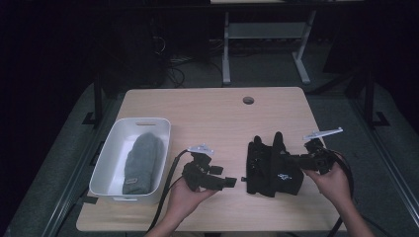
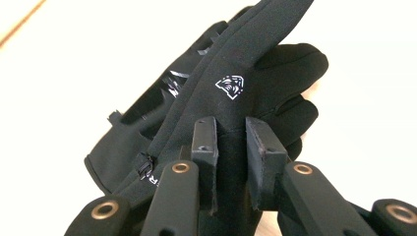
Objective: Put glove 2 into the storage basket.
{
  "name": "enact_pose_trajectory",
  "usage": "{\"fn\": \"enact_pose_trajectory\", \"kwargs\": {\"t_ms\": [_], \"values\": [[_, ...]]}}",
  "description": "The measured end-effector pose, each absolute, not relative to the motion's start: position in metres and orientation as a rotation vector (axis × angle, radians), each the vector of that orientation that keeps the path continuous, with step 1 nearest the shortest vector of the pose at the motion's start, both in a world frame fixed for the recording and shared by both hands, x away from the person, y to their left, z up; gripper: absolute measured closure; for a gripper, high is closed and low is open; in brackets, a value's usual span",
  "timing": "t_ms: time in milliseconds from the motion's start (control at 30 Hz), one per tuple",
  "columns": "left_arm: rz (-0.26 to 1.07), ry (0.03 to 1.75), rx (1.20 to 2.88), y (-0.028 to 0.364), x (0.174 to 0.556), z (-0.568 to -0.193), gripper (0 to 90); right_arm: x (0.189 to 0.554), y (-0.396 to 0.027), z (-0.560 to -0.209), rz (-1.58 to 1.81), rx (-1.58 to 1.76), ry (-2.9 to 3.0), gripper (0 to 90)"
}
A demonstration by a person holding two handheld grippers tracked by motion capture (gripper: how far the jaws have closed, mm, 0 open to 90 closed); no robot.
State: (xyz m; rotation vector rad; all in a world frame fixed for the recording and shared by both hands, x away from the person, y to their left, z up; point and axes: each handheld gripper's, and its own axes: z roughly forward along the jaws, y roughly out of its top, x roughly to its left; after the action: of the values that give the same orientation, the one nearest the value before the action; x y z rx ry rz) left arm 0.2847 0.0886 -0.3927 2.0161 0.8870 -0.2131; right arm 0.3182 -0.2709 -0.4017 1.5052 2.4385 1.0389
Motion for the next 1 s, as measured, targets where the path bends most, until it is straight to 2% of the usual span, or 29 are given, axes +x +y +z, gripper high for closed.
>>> {"fn": "enact_pose_trajectory", "kwargs": {"t_ms": [367, 700, 800, 900, 1000], "values": [[-0.218, 0.892, 2.013, 0.093, 0.284, -0.394, 27.0, 0.338, -0.227, -0.402, 1.043, 1.454, 2.496, 74.8], [-0.22, 0.895, 2.013, 0.094, 0.284, -0.396, 27.0, 0.346, -0.209, -0.412, 1.019, 1.42, 2.522, 72.3], [-0.223, 0.898, 2.012, 0.095, 0.284, -0.397, 26.9, 0.345, -0.207, -0.417, 1.012, 1.393, 2.542, 69.9], [-0.22, 0.898, 2.012, 0.095, 0.283, -0.397, 26.9, 0.344, -0.204, -0.421, 0.987, 1.358, 2.54, 62.3], [-0.22, 0.898, 2.013, 0.095, 0.283, -0.397, 27.0, 0.343, -0.204, -0.42, 0.995, 1.348, 2.534, 60.2]]}}
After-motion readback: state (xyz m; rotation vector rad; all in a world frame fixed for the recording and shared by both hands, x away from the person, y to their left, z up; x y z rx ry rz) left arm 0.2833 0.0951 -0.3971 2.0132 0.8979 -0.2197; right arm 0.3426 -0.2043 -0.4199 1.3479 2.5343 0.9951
